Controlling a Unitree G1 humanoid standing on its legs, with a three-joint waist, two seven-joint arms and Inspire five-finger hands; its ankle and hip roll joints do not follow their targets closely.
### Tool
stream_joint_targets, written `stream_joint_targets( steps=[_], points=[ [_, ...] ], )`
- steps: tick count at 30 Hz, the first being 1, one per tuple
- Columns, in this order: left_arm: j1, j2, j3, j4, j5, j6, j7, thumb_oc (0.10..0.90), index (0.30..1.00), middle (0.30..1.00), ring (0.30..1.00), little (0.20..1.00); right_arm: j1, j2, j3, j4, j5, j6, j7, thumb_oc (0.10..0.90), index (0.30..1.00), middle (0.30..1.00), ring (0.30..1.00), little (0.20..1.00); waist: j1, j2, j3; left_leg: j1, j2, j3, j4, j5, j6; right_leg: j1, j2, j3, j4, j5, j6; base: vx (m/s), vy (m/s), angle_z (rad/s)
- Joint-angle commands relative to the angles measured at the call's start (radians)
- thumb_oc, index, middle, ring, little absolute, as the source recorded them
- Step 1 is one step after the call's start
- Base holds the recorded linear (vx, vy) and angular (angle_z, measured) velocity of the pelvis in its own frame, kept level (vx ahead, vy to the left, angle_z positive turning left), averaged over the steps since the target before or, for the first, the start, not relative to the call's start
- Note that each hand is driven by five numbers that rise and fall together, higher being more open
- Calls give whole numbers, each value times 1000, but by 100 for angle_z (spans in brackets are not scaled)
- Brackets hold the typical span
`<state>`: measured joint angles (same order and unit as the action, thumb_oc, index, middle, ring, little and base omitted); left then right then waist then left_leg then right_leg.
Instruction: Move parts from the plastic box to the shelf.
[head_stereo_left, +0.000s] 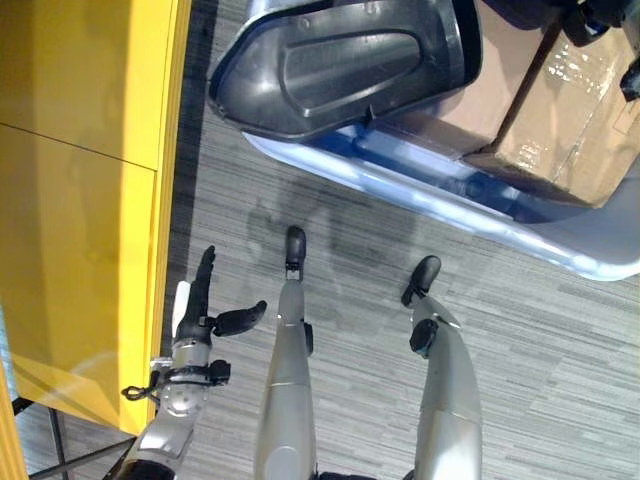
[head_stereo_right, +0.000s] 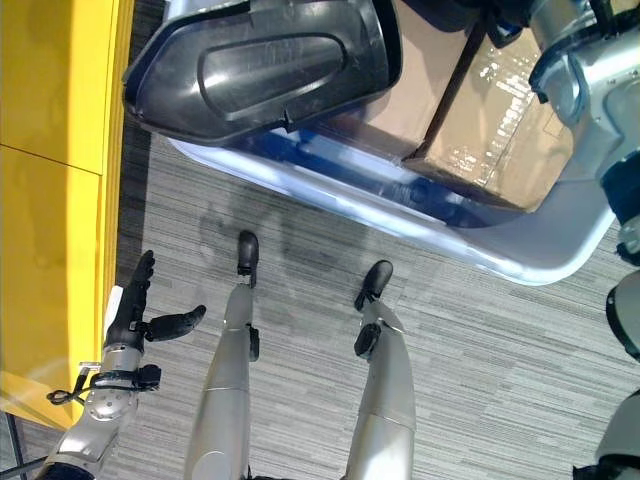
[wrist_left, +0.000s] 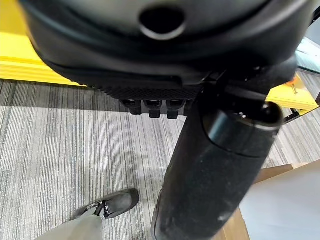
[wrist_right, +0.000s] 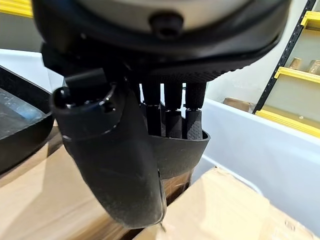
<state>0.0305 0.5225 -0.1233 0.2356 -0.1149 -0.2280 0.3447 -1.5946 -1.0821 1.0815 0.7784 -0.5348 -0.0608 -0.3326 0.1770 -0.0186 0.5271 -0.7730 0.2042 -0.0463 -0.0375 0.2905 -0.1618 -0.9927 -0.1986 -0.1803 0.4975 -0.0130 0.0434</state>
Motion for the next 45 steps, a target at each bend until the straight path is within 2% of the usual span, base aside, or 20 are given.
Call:
stream_joint_targets(
  steps=[1,8,10,13,16,19,25,30,35,37,38,45],
  points=[
    [57,11,26,-37,-37,-42,41,900,1000,1000,1000,1000,95,-36,54,-28,24,9,40,400,300,300,300,300,-14,-25,-7,125,40,-136,-50,-26,-46,158,34,7,-129,-16,77,-15,40,-2],
    [68,16,37,-39,-35,-30,34,900,1000,1000,1000,1000,182,-48,-53,-135,57,2,32,400,300,300,300,300,-22,-46,-7,167,43,-127,-50,-26,-42,216,43,9,-164,3,76,-20,11,-5],
    [82,20,51,-36,-30,-21,18,900,1000,1000,1000,1000,253,-79,-136,-243,77,-10,28,400,300,300,300,300,-34,-59,-7,233,42,-111,-50,-43,-35,289,42,12,-180,0,77,-53,54,-10],
    [88,23,62,-34,-27,-18,6,900,1000,1000,1000,1000,304,-102,-192,-304,85,-20,28,400,300,300,300,300,-39,-66,-7,276,42,-103,-50,-49,-32,346,41,10,-206,5,78,-27,24,-2],
    [89,29,80,-25,-21,-10,-20,900,1000,1000,1000,1000,383,-144,-277,-404,87,-37,38,400,300,300,300,300,-50,-79,-7,358,37,-83,-50,-61,-29,449,39,8,-248,22,82,-48,66,-8],
    [105,37,95,-8,-16,-2,-45,900,1000,1000,1000,1000,448,-171,-344,-472,91,-55,47,400,300,300,300,300,-60,-89,-54,412,32,-69,-50,-74,-21,528,40,13,-304,45,88,-27,61,-8],
    [128,38,110,-3,-9,2,-71,900,1000,1000,1000,1000,499,-193,-407,-535,92,-67,55,400,300,300,300,300,-68,-92,-100,468,24,-52,-50,-97,-13,600,35,21,-355,64,98,-1,43,-7],
    [156,26,134,8,-11,5,-98,900,1000,1000,1000,1000,593,-195,-506,-598,108,-82,66,400,300,300,300,300,-82,-85,-165,525,19,-36,-50,-120,-3,666,24,30,-396,78,107,13,54,-5],
    [197,0,159,10,6,22,-139,900,1000,1000,1000,1000,881,-134,-737,-720,107,-111,98,400,300,300,300,300,-97,-66,-262,614,21,-24,-50,-153,14,760,12,26,-407,61,116,45,39,-3],
    [199,1,158,15,11,25,-143,900,1000,1000,1000,1000,923,-124,-770,-744,106,-113,105,400,300,300,300,300,-96,-66,-273,624,23,-23,-50,-156,14,771,12,24,-407,58,117,0,0,0],
    [203,-12,162,22,17,30,-150,900,1000,1000,1000,1000,972,-100,-800,-767,106,-122,109,400,300,300,300,300,-101,-58,-301,642,24,-21,-50,-161,16,792,12,19,-409,51,119,0,0,0],
    [247,-41,164,9,30,42,-183,900,1000,1000,1000,1000,1129,-22,-908,-845,94,-137,138,400,300,300,300,300,-97,-34,-388,716,40,-25,-50,-177,23,869,21,1,-389,8,118,31,-27,2]
  ],
)
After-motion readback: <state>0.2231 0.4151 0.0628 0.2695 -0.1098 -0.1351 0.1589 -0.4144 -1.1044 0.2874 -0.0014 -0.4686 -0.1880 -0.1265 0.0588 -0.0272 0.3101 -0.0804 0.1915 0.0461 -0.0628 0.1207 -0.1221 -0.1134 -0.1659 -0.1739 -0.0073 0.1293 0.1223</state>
